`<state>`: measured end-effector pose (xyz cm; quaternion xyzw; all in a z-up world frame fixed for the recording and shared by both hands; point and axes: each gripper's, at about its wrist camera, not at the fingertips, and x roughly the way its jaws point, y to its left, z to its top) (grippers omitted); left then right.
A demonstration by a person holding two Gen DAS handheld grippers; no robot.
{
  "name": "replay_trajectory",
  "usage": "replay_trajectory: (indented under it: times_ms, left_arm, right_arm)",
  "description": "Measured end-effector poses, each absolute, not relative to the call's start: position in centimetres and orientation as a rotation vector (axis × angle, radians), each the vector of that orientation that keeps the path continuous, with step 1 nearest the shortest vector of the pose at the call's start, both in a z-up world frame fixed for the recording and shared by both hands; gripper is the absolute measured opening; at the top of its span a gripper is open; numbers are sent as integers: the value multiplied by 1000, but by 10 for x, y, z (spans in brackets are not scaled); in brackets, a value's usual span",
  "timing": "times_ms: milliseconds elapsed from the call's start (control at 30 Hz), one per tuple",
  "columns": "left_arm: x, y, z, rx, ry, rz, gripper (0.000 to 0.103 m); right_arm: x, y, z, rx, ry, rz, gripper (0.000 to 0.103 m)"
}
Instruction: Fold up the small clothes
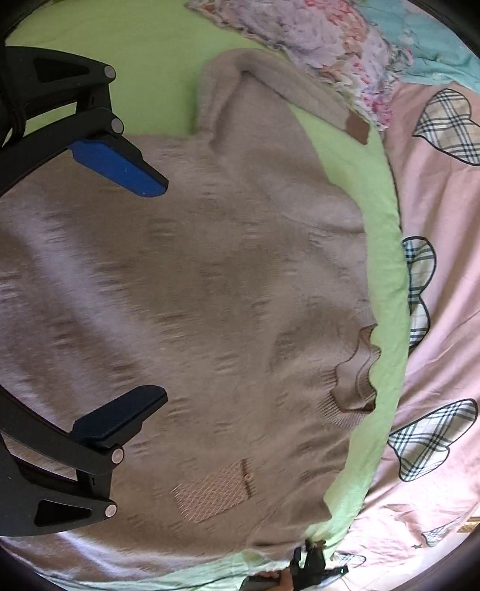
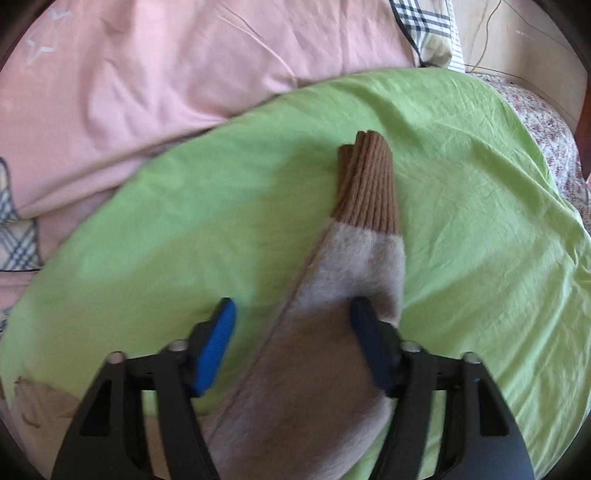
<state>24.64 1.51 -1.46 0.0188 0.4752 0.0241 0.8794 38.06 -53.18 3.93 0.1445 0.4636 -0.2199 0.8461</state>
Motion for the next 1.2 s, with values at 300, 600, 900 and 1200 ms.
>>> replay_trajectory:
  times_ms: [300, 600, 900, 1200]
  left_arm:
    - [252, 20, -11, -42, 985, 9, 102]
    - [226, 29, -5, -132, 981, -60, 102]
    - [212, 58, -5, -253, 974, -110, 102]
    - [245, 80, -13, -419, 985, -212, 102]
  right_arm:
    - [334, -500, 76, 407, 860, -181, 7]
    - [301, -342, 87, 499, 910, 321, 7]
    - [291, -180, 63, 464, 1023, 651, 7]
    - [282, -132, 20, 410, 1181, 702, 14]
